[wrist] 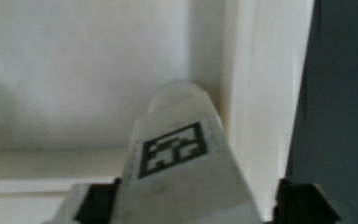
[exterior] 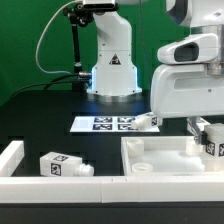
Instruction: Assemble one leg
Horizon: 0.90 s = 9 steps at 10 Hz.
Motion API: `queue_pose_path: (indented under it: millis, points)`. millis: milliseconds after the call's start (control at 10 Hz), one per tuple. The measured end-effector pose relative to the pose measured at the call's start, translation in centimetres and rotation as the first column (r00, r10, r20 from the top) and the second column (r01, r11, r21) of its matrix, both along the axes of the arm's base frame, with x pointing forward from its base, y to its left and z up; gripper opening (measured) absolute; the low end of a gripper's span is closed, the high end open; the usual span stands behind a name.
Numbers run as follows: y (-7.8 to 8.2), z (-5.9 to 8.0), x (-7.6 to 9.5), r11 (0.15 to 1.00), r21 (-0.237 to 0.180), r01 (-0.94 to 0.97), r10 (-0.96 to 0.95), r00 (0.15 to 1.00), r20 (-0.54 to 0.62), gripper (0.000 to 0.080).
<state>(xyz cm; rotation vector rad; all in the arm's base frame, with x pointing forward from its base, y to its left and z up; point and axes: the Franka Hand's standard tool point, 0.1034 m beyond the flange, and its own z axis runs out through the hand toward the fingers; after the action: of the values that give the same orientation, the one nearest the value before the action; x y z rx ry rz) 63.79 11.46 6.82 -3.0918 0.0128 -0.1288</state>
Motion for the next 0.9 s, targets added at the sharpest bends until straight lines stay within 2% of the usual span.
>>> queue_pose_path:
  millis: [100, 400, 500, 600, 800, 900]
  points:
    - [-0.2, 0.0, 0.0, 0.999, 0.002, 0.039, -0.039, 0.999, -0.002, 0.0284]
    - [-0.3, 0.0, 0.2, 0.935, 0.021, 0.354, -0.354, 0.935, 0.0, 0.0284]
    - [-0.5, 0.0, 0.2, 0.908, 0.008, 0.42, -0.42, 0.908, 0.006, 0.0284]
    - [-1.0, 0.0, 0.1, 0.834, 0.002, 0.551, -0.551, 0.834, -0.006, 0.0284]
    - [-2.6, 0.1, -0.1, 0.662, -0.041, 0.748, -0.749, 0.662, -0.022, 0.0298]
    - [-3.0, 0.1, -0.1, 0.652, -0.046, 0.757, -0.758, 0.652, -0.011, 0.0298]
